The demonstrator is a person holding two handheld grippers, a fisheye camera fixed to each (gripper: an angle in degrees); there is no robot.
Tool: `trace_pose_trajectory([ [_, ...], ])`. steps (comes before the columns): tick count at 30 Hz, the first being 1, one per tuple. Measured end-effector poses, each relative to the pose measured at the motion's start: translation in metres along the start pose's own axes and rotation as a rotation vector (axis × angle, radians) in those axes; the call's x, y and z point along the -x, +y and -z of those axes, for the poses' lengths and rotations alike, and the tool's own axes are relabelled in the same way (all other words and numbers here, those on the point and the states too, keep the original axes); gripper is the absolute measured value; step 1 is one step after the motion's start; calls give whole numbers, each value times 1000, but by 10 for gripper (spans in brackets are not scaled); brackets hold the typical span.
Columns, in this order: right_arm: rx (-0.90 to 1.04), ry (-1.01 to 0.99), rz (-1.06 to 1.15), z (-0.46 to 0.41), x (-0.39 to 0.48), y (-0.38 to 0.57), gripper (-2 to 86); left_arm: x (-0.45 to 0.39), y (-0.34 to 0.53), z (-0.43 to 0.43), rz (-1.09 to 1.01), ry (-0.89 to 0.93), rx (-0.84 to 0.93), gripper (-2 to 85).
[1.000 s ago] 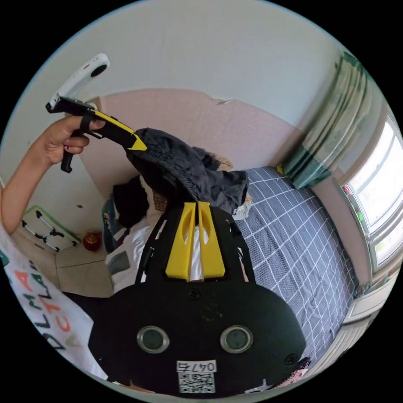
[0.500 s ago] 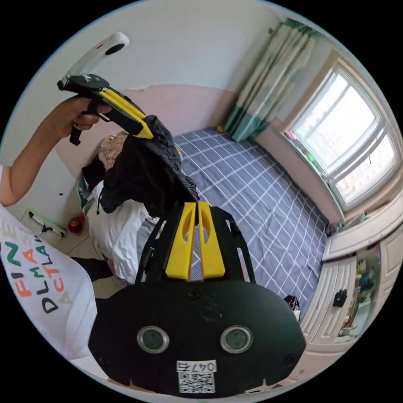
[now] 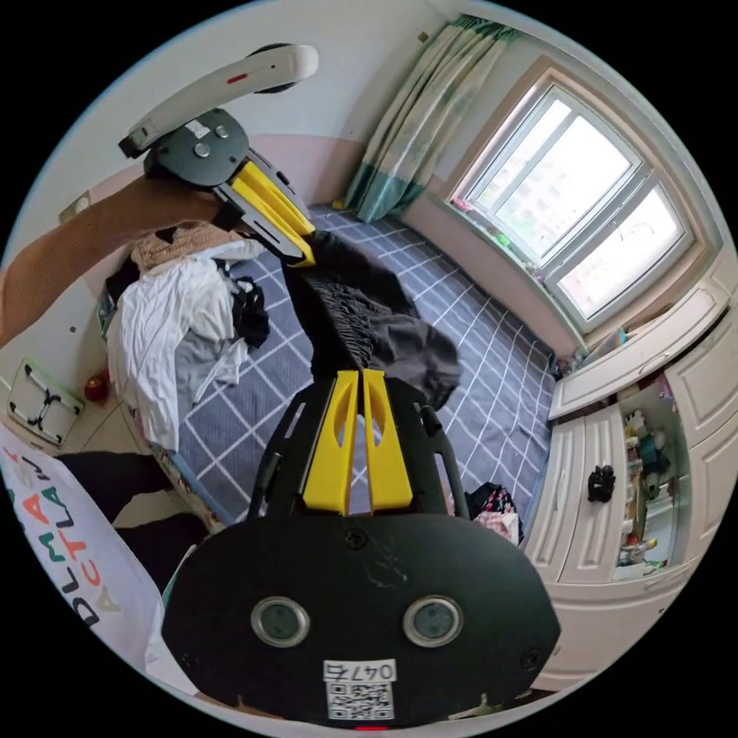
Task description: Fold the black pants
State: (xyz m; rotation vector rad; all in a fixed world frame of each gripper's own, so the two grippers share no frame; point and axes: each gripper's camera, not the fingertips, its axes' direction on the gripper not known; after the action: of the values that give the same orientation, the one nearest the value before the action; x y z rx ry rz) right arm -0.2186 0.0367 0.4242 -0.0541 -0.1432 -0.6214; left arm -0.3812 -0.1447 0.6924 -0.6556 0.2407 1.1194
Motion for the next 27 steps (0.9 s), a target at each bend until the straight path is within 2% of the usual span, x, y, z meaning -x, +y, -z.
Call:
trace_pose_trajectory([
  [5,169,-64,10,-68,49,96,-1,-95,11,-104,-32,118,157,63],
  [10,368,-237,12,-153,131,195,0,-194,69,-236,-21,240,418,96],
  [13,466,-353,-41,-201,172,255,9,-224,100,-277,1,216,516,104],
  [15,474,-471,-161,-216,174,292,24,-226,109,-277,32,228,492,106],
  [19,402,-502,-354,-201,137,326,32,-204,106,-246,157,325,357,119],
  [24,357,-327,-686,-180,43,374,18,-192,76,-227,296,455,230,142],
  [27,343,-237,-823,-177,-9,396,16,-198,67,-245,373,483,237,150],
])
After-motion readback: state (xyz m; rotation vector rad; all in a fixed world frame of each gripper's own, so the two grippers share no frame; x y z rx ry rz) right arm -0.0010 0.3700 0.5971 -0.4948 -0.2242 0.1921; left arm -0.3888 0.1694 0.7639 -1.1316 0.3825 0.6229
